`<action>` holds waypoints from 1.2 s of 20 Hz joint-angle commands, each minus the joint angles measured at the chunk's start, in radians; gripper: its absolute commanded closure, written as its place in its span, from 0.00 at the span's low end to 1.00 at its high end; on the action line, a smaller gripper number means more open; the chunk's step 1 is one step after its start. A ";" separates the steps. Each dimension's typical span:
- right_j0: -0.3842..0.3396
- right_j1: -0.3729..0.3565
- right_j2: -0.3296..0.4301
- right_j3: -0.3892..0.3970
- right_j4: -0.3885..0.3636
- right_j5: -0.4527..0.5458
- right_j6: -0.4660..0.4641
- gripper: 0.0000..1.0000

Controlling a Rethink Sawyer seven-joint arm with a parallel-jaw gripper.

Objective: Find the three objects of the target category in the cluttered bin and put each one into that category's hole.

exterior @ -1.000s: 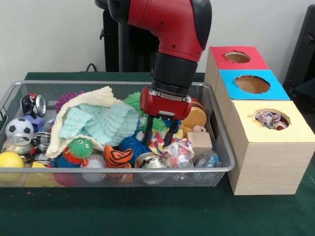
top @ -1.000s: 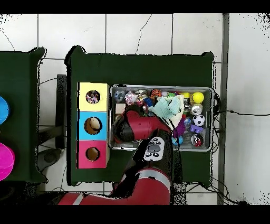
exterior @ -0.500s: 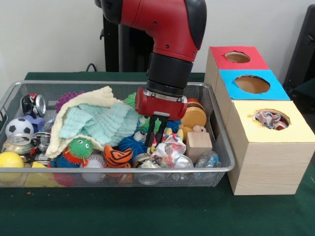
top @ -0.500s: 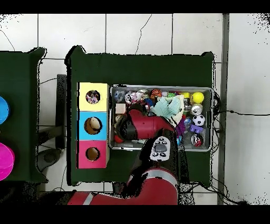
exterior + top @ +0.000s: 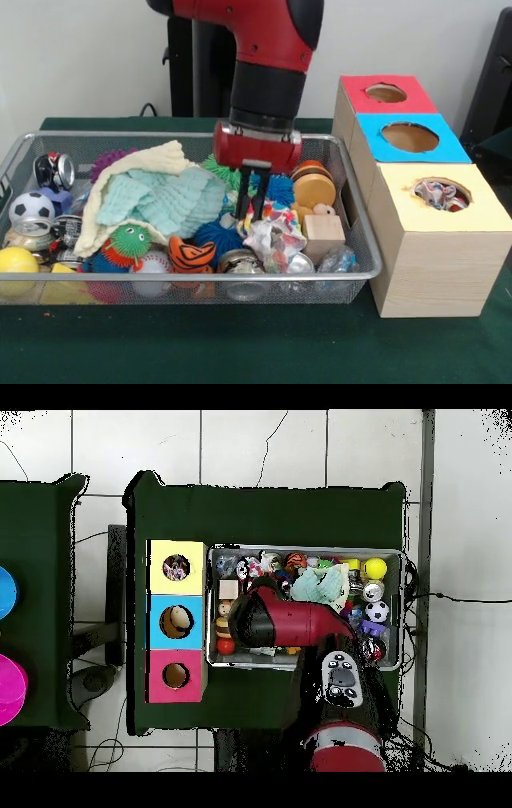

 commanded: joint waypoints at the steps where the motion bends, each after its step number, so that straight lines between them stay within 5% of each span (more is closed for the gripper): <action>1: -0.121 -0.242 0.288 0.143 0.064 0.229 0.014 1.00; 8: -0.179 -0.343 0.403 0.188 0.114 0.262 0.032 1.00; 24: -0.112 -0.444 0.429 0.243 0.216 0.224 0.144 1.00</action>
